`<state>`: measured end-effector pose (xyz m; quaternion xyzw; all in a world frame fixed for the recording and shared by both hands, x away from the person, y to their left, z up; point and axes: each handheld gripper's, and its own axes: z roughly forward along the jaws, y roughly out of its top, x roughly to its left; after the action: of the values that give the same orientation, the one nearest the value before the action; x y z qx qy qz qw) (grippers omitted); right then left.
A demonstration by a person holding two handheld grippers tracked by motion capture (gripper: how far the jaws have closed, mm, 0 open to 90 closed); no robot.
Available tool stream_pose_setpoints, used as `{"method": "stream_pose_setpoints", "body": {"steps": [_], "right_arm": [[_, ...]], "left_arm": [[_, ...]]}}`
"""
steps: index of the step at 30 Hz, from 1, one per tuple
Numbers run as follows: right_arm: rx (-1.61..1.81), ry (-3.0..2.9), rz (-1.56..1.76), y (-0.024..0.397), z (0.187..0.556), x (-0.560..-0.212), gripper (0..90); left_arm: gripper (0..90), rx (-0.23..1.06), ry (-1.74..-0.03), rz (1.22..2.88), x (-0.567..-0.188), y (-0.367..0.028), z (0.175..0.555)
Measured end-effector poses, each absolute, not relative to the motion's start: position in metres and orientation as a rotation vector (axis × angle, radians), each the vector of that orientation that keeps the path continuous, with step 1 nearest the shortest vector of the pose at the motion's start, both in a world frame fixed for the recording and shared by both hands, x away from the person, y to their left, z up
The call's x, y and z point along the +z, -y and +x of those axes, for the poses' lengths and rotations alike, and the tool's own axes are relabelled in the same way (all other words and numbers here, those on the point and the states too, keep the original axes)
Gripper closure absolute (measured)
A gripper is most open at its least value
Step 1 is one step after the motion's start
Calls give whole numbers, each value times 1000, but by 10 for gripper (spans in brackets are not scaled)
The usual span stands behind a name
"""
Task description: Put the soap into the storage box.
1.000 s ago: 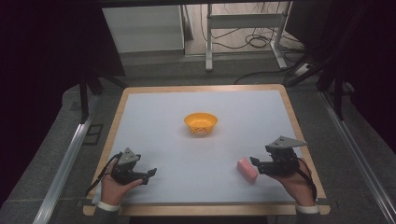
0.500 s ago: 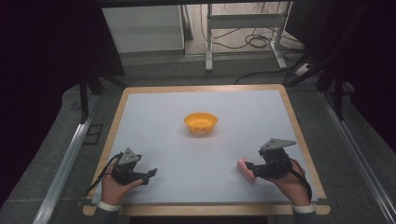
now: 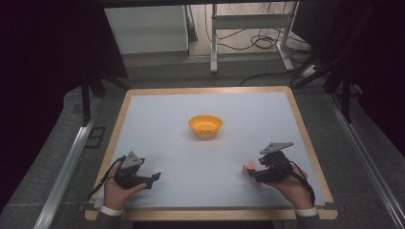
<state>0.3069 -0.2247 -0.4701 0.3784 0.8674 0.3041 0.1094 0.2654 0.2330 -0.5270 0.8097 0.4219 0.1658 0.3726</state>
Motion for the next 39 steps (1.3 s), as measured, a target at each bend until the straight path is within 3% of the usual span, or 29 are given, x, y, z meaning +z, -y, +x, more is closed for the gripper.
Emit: {"method": "stream_pose_setpoints", "body": {"steps": [11, 21, 39], "right_arm": [[724, -2654, 1135, 210, 308, -484, 398], [673, -2678, 1164, 212, 312, -490, 593], [739, -2613, 1164, 224, 311, -479, 596]], "left_arm": [[141, 427, -1081, 2069, -526, -234, 265], [141, 425, -1084, 2061, -526, -234, 264], [141, 430, -1085, 2059, -525, -234, 264]]}}
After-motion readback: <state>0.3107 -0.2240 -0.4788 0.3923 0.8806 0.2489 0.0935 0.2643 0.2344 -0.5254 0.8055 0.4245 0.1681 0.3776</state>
